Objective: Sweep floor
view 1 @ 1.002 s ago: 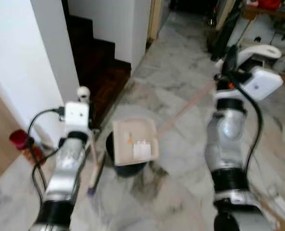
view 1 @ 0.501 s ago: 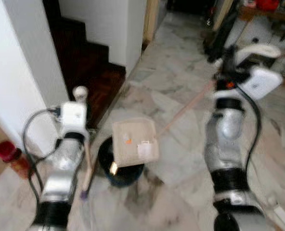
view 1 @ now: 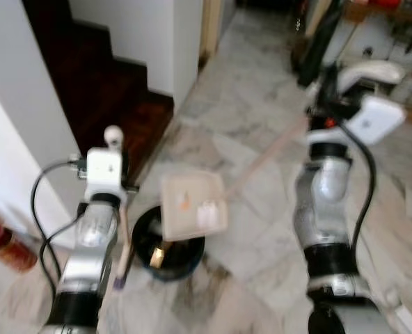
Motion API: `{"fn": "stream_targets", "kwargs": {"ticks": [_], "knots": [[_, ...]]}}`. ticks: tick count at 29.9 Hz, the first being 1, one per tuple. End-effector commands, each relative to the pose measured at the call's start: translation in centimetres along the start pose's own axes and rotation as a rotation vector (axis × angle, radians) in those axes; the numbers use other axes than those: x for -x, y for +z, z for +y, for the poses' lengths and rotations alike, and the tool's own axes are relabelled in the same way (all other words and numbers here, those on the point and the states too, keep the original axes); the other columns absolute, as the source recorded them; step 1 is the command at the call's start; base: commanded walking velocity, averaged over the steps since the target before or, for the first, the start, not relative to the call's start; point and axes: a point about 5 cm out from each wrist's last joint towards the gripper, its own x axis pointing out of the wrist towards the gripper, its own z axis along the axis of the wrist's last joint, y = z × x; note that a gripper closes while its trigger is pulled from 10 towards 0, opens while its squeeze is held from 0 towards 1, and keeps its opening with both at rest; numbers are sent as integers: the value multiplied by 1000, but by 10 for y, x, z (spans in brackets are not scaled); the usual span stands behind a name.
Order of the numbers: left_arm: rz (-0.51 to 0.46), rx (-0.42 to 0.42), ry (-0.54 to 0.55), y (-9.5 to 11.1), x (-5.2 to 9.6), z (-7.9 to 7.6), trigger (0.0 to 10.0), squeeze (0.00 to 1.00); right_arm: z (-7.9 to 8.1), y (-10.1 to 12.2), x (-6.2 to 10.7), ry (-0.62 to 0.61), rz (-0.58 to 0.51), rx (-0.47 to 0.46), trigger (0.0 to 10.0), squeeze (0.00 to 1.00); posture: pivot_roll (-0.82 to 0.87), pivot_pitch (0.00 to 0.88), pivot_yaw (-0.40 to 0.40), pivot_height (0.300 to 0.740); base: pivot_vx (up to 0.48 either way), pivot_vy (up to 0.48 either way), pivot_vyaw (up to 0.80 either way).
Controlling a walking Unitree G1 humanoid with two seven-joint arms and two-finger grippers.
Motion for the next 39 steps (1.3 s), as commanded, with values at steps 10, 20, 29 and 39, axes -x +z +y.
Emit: {"fn": "stream_targets", "kwargs": {"ticks": [10, 20, 29, 39], "knots": [[-64, 0, -23, 12, -1, -7, 10000, 0, 3, 20, -8, 24, -109, -1, 10000, 0, 124, 47, -57, 740, 0, 0, 0], [-66, -8, -28, 11, 0, -9, 10000, 0, 36, 30, -3, 179, -183, 1, 10000, 0, 123, 45, -62, 740, 0, 0, 0], [-74, -9, -36, 12, 0, -10, 10000, 0, 72, 41, 13, 361, -258, -13, 10000, 0, 120, 39, -61, 740, 0, 0, 0], [-81, -8, -43, 13, 0, -11, 10000, 0, 93, 49, 30, 542, -321, 16, 10000, 0, 120, 42, -61, 740, 0, 0, 0]]}}
